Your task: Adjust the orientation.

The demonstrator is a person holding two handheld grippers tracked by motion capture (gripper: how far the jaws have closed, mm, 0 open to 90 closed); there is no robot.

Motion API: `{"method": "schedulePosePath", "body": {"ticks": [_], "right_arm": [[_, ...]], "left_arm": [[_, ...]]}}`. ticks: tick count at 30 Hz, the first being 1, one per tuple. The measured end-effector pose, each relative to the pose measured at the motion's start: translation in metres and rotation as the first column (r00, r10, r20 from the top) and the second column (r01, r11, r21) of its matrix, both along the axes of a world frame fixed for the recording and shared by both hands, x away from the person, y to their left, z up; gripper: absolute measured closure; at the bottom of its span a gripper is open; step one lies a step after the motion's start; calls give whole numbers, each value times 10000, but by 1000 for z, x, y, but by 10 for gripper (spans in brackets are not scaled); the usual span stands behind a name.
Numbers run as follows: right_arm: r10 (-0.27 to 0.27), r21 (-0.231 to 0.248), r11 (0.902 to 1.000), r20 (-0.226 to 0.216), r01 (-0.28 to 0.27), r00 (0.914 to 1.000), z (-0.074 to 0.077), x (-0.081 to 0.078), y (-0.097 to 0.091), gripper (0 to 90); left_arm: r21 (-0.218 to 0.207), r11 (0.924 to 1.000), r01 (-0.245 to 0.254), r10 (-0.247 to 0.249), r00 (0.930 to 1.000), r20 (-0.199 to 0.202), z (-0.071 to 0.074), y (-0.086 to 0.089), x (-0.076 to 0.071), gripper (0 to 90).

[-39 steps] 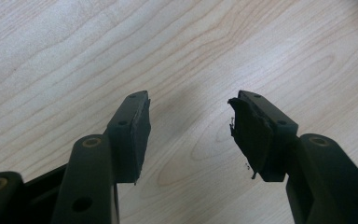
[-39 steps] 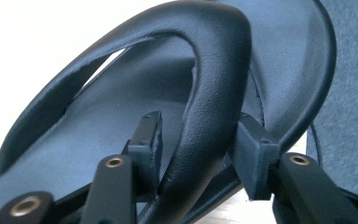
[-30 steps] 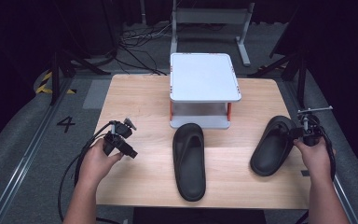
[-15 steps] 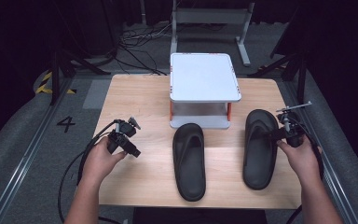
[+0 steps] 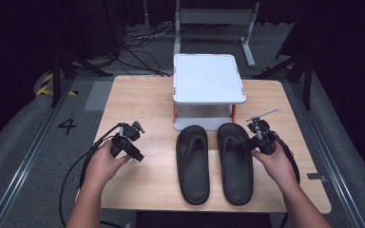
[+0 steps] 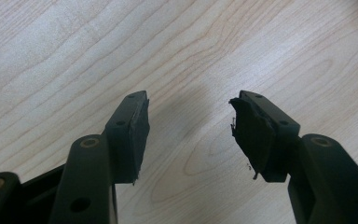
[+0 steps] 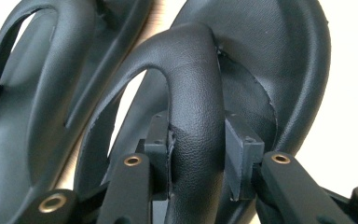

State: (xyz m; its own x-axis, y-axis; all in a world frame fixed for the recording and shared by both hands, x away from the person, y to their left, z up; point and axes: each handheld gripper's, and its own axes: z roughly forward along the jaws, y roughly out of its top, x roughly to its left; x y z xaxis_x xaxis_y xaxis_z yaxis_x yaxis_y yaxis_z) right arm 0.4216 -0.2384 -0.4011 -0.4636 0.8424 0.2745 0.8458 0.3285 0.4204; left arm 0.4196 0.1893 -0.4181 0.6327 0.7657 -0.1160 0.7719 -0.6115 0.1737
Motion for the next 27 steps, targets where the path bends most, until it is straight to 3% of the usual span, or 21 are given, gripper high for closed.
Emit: {"method": "schedulePosePath", "body": {"ticks": [3,7,11,14,17,21,25,27], "right_arm": [[-20,230,9997,-179,24,9998,-6,3,6,665],[-41,470,9989,-78,45,10000,-11,3,13,664],[-62,380,9993,42,61,10000,-14,3,18,656],[-84,533,9985,-107,90,9999,-16,4,16,550],[10,445,9990,-222,0,9998,-19,2,14,521],[171,284,9994,185,-177,9997,-12,-4,9,488],[387,-333,9988,989,-356,9943,2,-15,-2,501],[427,-603,9975,1044,-366,9936,5,-17,-5,524]], "left_arm": [[24,10000,38,-38,10000,25,0,1,0,450],[8,10000,21,-21,10000,9,0,1,0,449],[17,10000,63,-63,10000,5,0,1,0,449],[21,10000,8,-8,10000,0,-1,0,1,449],[6,10000,91,-91,10000,-11,-1,-1,3,449],[26,9999,170,-170,9999,6,0,-3,6,448],[-115,9997,225,-226,9997,-20,1,-6,10,447],[-48,9997,246,-246,9997,-6,1,-7,10,447]]}}
